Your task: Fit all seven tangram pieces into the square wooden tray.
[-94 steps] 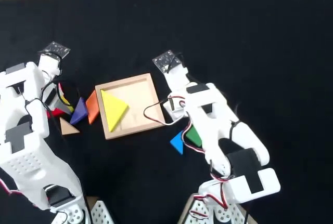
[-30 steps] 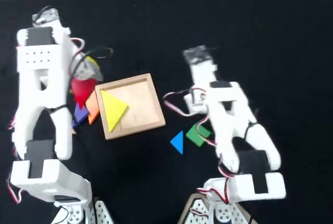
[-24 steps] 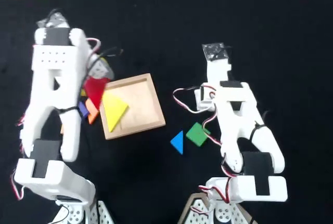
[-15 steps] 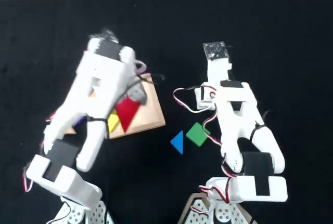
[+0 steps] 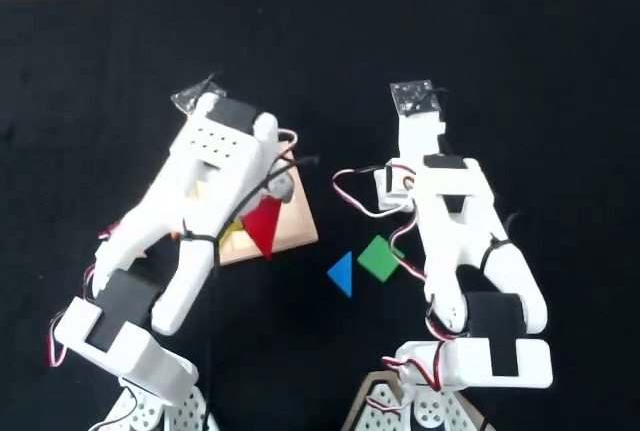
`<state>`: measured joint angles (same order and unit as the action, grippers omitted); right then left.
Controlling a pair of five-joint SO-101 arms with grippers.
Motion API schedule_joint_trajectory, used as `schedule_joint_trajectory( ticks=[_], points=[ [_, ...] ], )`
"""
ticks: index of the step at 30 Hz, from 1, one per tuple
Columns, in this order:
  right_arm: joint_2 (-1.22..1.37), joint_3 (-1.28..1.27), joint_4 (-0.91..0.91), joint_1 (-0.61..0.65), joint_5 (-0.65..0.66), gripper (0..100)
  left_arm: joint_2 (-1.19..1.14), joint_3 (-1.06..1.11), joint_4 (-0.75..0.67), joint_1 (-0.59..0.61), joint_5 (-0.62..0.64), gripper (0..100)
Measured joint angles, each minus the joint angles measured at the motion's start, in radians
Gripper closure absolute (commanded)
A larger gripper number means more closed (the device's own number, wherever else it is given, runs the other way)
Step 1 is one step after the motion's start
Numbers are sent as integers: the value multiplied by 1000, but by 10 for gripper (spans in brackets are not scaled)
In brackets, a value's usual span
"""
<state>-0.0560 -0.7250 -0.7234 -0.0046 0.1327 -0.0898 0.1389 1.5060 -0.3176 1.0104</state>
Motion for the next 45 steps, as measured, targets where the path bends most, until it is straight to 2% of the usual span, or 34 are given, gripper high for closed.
schedule_joint_trajectory(
  ticks=[5,9,11,16,18,20,23,27,32,35,40,45],
  points=[
    [0,0,0,0,0,984,0,167,-221,12,170,800],
    [0,0,0,0,0,984,0,227,-338,31,215,784],
    [0,0,0,0,0,984,0,238,-350,26,218,713],
    [0,0,0,0,0,984,2,287,-354,5,199,405],
    [0,0,0,0,0,984,2,296,-354,-2,201,312],
    [0,0,0,0,0,984,2,301,-354,0,227,284],
    [0,0,0,0,0,984,2,301,-354,-3,252,294],
    [0,0,0,0,0,984,2,269,-278,-5,255,292],
    [0,0,0,0,0,984,2,57,5,6,255,292],
    [-9,0,-2,17,-3,984,2,-112,193,81,221,294],
    [-69,118,-143,141,0,984,74,-261,238,354,66,294],
    [-78,308,-316,261,-6,987,180,-290,241,669,-114,317]
  ],
)
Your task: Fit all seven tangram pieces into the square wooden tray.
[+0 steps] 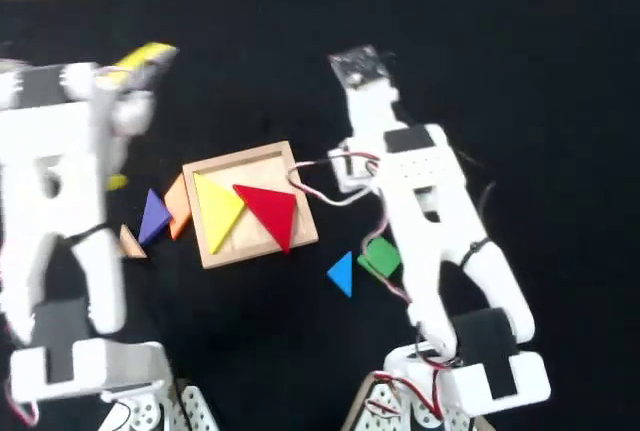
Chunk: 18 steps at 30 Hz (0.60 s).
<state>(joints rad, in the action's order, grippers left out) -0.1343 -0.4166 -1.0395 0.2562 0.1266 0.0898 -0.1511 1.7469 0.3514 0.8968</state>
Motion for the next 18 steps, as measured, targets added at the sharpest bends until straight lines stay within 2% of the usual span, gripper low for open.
schedule_joint_trajectory(
  ticks=[4,9,13,18],
  points=[
    [100,164,-55,103,0,987,31,77,3,161,-235,417],
    [302,370,-69,184,0,987,-3,313,-98,276,-655,516],
    [496,535,-69,233,0,987,-20,511,-244,339,-749,532],
    [695,750,-129,288,0,987,-20,710,-399,402,-763,535]
  ],
)
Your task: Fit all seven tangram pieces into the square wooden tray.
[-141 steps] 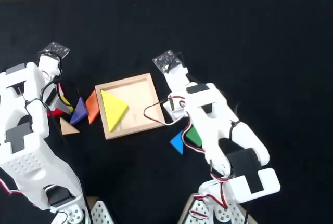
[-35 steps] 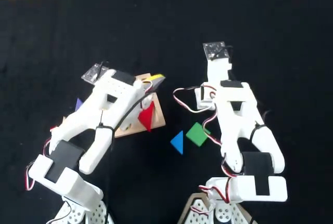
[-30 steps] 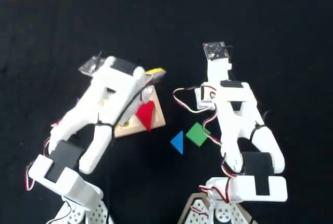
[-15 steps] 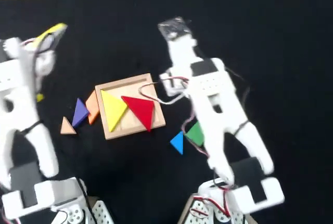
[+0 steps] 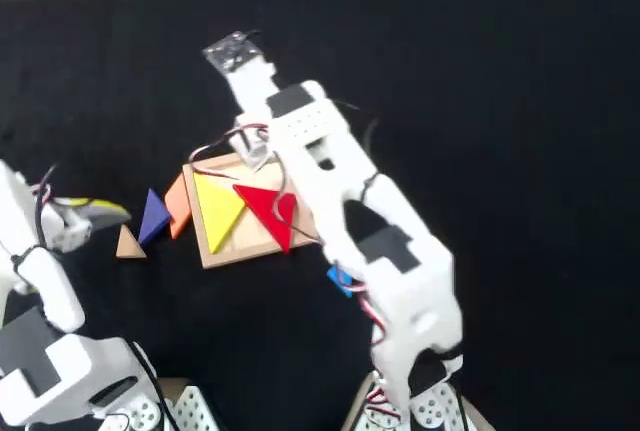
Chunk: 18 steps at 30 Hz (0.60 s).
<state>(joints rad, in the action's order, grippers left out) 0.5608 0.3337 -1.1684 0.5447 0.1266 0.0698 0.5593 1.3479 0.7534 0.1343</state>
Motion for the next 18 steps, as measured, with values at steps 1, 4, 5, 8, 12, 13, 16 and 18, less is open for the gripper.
schedule_joint_trajectory(
  ticks=[1,4,5,8,12,13,16,18],
  points=[
    [32,44,-15,11,0,987,0,34,-35,0,0,536],
    [126,172,-75,34,0,987,0,109,-92,-2,0,536],
    [155,207,-97,35,0,987,0,118,-104,0,0,536],
    [230,304,-155,32,-29,987,-3,126,-115,2,0,536],
    [308,399,-250,34,-72,987,-3,130,-118,2,0,536],
    [319,422,-269,34,-75,987,-3,130,-118,2,0,536],
    [342,486,-334,41,-80,987,-3,130,-118,2,-5,536],
    [348,520,-376,58,-80,987,-3,130,-118,2,-6,536]
  ],
)
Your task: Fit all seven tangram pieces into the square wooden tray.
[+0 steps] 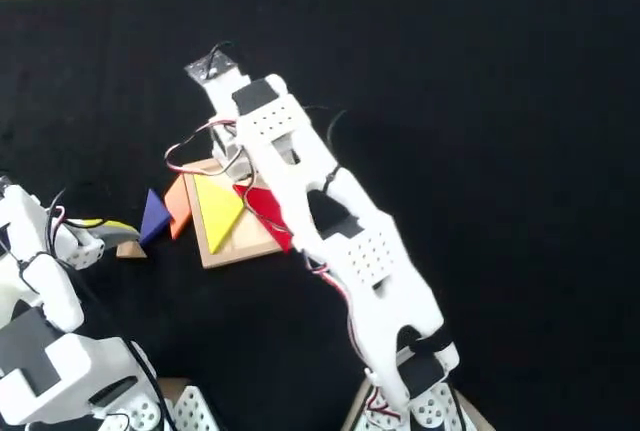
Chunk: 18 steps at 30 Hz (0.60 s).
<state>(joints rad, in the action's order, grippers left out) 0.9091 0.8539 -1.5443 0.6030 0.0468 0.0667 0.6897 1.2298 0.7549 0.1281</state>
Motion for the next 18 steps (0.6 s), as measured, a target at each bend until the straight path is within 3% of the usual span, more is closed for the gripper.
schedule_joint_trajectory(
  ticks=[18],
  points=[
    [60,77,-112,38,-3,987,0,61,-106,0,0,536]
  ],
)
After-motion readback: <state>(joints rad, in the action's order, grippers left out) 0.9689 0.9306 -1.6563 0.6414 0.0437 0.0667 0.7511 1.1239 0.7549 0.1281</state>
